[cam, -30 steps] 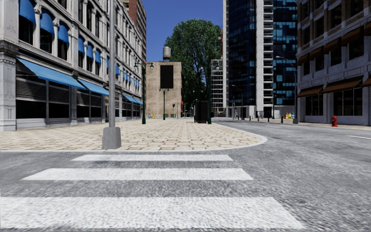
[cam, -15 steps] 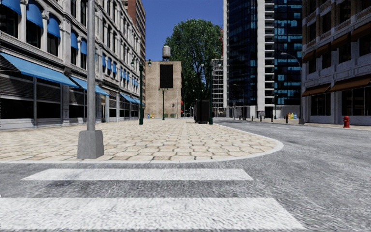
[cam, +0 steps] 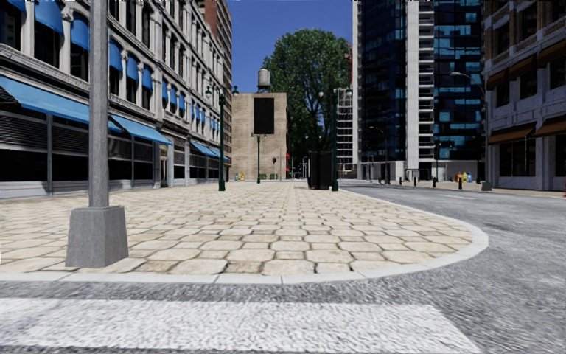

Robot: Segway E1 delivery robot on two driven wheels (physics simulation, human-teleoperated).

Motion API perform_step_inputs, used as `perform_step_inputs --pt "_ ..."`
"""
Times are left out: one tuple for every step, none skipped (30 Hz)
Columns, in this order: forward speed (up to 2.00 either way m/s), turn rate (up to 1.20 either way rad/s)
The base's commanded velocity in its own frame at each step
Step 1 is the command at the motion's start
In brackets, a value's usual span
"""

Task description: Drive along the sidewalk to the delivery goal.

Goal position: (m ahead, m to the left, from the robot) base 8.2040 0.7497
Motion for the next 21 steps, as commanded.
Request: perform_step_inputs --pt "2.0 0.15" --pt "2.0 0.15" --pt "2.0 0.0" --pt "2.0 0.0" --pt "2.0 0.0" --pt "2.0 0.0" --pt "2.0 0.0" --pt "2.0 0.0" --pt "2.0 0.0" --pt "2.0 0.0" --pt "2.0 0.0" --pt "2.0 0.0" --pt "2.0 0.0" --pt "2.0 0.0" --pt "2.0 0.0" --pt "2.0 0.0" --pt "2.0 0.0" --pt "2.0 0.0" --pt "2.0 0.33" --pt "2.0 0.75" --pt "2.0 0.94"
